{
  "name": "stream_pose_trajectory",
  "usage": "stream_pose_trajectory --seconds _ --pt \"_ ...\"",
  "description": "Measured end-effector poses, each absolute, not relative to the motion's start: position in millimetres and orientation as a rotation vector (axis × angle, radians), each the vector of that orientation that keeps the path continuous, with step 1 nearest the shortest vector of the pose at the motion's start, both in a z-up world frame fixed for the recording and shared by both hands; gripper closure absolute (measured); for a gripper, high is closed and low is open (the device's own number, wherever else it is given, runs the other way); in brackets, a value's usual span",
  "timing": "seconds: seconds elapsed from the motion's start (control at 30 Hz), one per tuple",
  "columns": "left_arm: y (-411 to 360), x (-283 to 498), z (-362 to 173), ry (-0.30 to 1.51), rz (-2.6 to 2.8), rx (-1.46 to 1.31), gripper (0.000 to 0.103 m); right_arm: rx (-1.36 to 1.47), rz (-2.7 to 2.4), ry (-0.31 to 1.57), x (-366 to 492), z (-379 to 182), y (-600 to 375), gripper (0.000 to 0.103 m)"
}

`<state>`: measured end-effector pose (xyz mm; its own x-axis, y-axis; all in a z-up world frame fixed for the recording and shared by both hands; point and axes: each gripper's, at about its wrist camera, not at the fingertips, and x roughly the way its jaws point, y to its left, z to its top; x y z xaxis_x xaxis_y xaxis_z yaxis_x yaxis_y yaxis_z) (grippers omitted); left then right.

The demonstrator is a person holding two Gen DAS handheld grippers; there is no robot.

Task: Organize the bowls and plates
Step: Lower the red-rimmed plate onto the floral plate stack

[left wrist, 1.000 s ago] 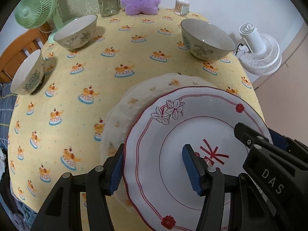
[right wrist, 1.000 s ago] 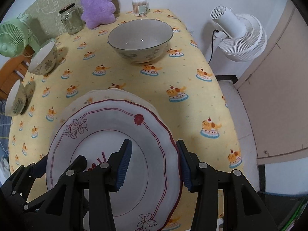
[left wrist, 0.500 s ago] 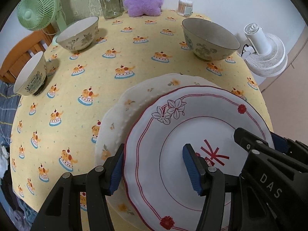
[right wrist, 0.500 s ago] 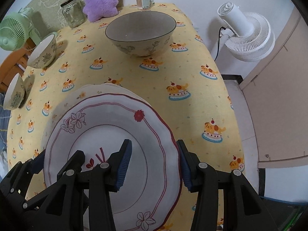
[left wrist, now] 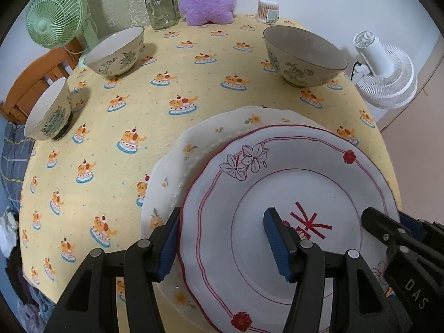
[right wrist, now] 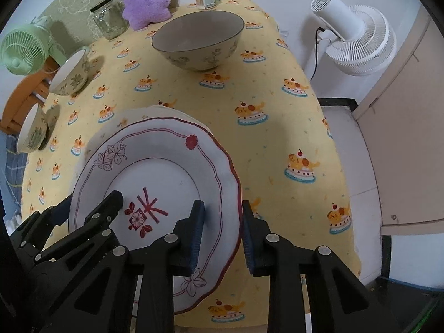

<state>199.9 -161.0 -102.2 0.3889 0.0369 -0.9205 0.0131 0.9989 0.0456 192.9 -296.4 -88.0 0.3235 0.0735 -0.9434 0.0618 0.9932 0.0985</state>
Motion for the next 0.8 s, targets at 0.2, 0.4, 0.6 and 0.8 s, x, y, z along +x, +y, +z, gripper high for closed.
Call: stream_pose_trajectory --seconds 0.2,0.4,0.6,0.8 --pt "-170 199 -99 1.158 0.034 0.111 0.043 0.060 0.035 1.201 197 -78 -288 0.078" --pt "-154 199 -94 1.157 0.074 0.067 0.042 0.100 0.051 1.224 204 -84 -290 0.078" --pt "-138 195 -89 1.150 0.115 0.035 0.041 0.097 0.092 1.239 210 -89 -275 0.077" --pt "-131 193 -95 1.172 0.127 0.014 0.041 0.061 0.091 1.224 214 -90 -264 0.075"
